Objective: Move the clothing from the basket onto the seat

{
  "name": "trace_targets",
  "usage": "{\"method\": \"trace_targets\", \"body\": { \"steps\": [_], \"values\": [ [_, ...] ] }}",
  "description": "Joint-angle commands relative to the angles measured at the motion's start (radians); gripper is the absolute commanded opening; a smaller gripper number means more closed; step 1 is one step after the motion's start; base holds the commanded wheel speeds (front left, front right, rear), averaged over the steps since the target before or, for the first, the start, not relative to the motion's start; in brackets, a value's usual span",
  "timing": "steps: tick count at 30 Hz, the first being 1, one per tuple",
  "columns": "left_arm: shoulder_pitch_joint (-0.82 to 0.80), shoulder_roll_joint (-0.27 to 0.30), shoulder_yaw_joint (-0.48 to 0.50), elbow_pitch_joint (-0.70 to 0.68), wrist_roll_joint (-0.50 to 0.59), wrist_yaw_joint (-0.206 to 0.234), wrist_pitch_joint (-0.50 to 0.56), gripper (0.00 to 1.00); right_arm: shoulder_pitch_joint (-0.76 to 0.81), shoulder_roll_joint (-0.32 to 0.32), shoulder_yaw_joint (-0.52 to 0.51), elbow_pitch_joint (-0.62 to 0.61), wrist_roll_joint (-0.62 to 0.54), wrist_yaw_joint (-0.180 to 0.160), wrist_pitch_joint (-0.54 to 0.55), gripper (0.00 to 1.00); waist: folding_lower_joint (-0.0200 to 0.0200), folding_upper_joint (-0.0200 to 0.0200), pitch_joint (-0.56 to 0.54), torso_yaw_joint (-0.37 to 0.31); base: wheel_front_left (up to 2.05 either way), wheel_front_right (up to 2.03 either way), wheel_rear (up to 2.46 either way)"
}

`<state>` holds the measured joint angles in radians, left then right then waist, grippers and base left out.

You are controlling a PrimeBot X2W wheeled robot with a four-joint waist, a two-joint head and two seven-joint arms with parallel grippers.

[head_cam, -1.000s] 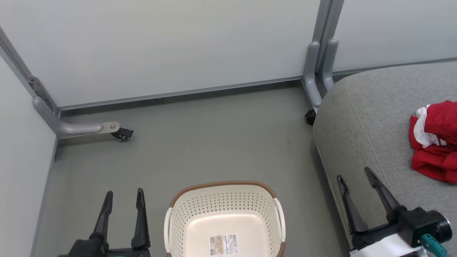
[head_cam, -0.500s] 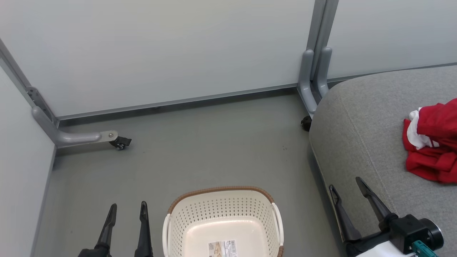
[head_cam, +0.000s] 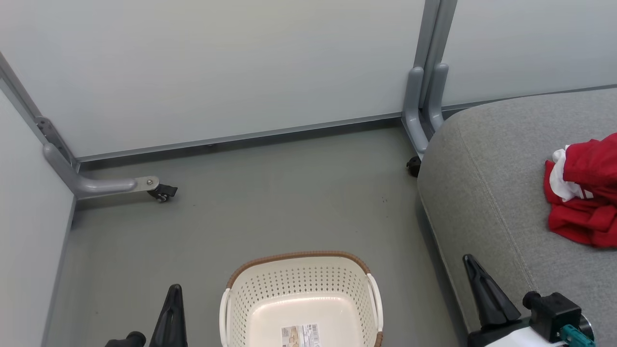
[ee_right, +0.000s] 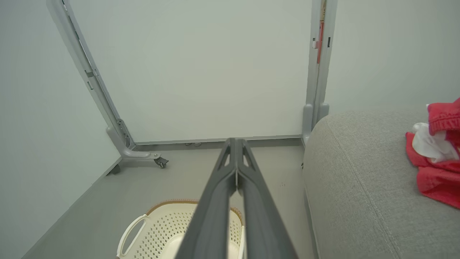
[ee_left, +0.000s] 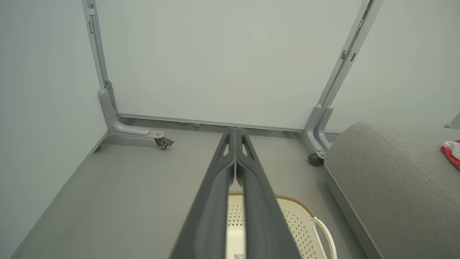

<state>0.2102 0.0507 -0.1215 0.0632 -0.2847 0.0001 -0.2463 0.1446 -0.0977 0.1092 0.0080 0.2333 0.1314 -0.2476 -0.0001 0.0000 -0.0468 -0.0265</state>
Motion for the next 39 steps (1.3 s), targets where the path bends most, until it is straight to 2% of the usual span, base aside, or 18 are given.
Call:
{"method": "trace_targets", "body": {
  "steps": [1, 16, 39],
  "values": [
    [-0.023, 0.007, 0.009, -0.011, -0.052, -0.004, 0.007, 0.00, -0.022, -0.006, -0.007, -0.007, 0.053, 0.000, 0.008, 0.00, 0.0001, 0.0000, 0.001, 0.000, 0.00, 0.00, 0.00],
    [-0.089, 0.023, 0.033, 0.036, -0.327, -0.032, 0.061, 0.00, -0.073, -0.012, -0.030, 0.044, 0.338, 0.000, 0.062, 0.00, 0.0001, 0.0000, 0.007, 0.004, 0.00, 0.00, 0.00],
    [-0.165, 0.035, 0.074, 0.080, -0.669, -0.066, 0.137, 0.00, -0.133, -0.010, -0.070, 0.103, 0.692, 0.000, 0.140, 0.00, 0.0001, 0.0000, 0.017, 0.009, 0.00, 0.00, 0.00]
  ]
}}
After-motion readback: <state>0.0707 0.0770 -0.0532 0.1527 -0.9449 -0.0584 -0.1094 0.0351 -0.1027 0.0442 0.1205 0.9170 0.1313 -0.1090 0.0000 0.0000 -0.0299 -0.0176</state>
